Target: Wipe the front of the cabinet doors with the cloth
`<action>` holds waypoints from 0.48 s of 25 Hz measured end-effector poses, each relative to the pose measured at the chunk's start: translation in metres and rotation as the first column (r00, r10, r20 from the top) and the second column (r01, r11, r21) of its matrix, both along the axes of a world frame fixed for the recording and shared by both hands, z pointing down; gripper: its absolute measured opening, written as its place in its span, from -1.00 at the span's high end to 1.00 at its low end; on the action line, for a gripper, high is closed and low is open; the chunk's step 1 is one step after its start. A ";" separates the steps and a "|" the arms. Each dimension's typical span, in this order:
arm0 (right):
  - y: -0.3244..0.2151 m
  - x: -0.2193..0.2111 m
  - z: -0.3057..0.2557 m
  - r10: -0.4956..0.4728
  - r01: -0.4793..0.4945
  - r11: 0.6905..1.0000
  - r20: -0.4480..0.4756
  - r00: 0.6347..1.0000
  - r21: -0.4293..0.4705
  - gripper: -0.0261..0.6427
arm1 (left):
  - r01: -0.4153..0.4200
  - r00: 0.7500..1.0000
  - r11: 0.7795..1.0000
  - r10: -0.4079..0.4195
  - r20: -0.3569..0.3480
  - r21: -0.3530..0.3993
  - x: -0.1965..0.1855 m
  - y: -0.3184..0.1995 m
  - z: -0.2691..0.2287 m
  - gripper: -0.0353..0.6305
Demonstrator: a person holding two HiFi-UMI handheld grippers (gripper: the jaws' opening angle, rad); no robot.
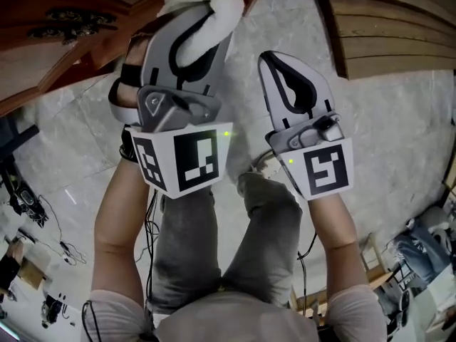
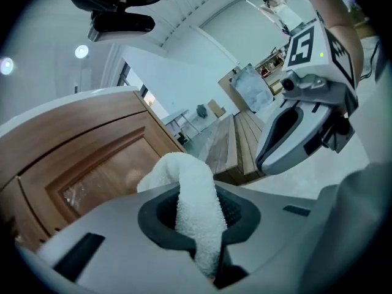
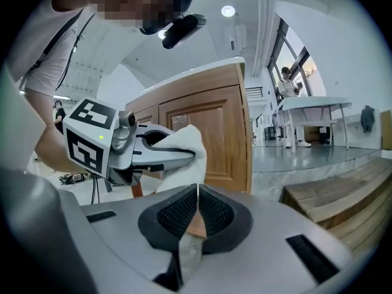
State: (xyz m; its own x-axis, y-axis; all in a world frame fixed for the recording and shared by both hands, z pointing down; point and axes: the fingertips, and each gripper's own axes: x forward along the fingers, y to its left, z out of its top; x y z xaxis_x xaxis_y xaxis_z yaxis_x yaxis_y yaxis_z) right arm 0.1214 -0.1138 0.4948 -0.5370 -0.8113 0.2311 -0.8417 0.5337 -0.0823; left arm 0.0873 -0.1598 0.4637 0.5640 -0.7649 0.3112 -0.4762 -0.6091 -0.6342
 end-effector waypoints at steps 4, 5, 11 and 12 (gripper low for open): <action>0.022 -0.020 -0.053 -0.019 0.019 0.999 0.010 1.000 -0.050 0.81 | 0.018 1.000 0.998 -0.017 0.016 -0.060 -0.022 0.027 -0.050 0.68; 0.026 -0.026 -0.069 -0.025 0.026 0.998 0.013 1.000 -0.056 0.81 | 0.024 1.000 0.997 -0.023 0.020 -0.070 -0.029 0.032 -0.065 0.68; 0.033 -0.065 -0.160 -0.094 0.095 0.993 0.011 0.995 -0.072 0.81 | 0.082 0.996 0.993 -0.079 0.032 -0.089 -0.068 0.043 -0.156 0.68; 0.032 -0.071 -0.176 -0.109 0.109 0.992 0.008 0.994 -0.068 0.81 | 0.096 0.995 0.992 -0.094 0.028 -0.087 -0.074 0.043 -0.171 0.68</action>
